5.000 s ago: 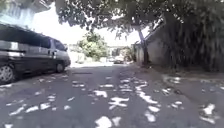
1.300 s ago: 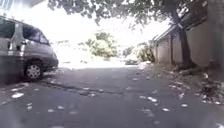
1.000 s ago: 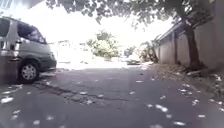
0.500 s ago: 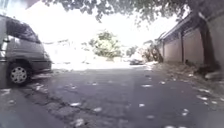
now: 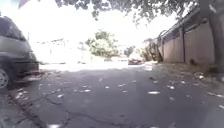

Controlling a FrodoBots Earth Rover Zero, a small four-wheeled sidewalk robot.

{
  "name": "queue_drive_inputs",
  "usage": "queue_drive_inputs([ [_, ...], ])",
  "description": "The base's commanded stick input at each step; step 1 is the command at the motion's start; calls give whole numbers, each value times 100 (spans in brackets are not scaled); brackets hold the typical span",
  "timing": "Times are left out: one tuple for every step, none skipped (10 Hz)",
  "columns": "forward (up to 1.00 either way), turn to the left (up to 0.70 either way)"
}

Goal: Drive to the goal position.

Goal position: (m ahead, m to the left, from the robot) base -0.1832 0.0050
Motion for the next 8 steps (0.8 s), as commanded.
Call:
queue_drive_inputs([
  [100,-13],
  [100,-38],
  [100,-38],
  [100,-4],
  [100,2],
  [100,2],
  [100,2],
  [100,2],
])
